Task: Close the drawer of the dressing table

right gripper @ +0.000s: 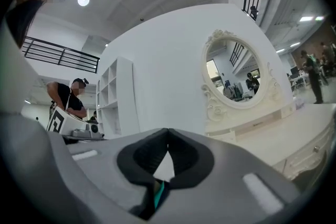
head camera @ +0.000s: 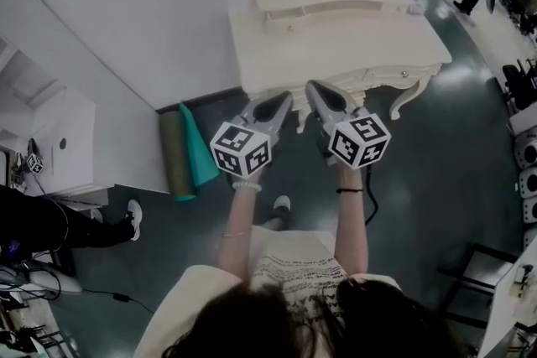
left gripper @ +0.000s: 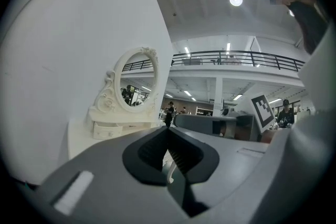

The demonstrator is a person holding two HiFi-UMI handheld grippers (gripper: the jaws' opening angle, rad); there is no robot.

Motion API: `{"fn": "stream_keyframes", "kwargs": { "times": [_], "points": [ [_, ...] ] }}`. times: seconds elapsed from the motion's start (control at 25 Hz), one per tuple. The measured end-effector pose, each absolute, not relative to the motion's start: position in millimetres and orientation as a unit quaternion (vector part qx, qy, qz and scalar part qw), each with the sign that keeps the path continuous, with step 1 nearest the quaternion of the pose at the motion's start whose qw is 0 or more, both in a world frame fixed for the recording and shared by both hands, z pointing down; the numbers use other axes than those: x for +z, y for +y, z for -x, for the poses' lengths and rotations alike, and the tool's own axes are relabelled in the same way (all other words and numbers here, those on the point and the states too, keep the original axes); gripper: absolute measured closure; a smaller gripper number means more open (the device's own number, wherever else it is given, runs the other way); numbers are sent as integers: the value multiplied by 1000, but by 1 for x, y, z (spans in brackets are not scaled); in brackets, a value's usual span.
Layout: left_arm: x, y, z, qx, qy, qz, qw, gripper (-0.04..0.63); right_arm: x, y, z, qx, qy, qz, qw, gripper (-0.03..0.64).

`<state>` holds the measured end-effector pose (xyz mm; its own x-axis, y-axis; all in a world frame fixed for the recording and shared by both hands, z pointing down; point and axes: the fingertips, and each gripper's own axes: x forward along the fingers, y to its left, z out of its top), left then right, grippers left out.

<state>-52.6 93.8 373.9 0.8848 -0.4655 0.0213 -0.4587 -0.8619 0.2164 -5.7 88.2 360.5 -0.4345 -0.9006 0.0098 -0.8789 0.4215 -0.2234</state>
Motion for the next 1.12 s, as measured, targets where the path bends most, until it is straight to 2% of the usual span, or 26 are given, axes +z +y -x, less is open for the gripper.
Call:
{"fn": "stream_keyframes", "kwargs": {
  "times": [1.12],
  "points": [
    [377,-11,19,-19,-217,-970,112,604,375,-9,-28,-116,826,549,50,614]
  ]
}}
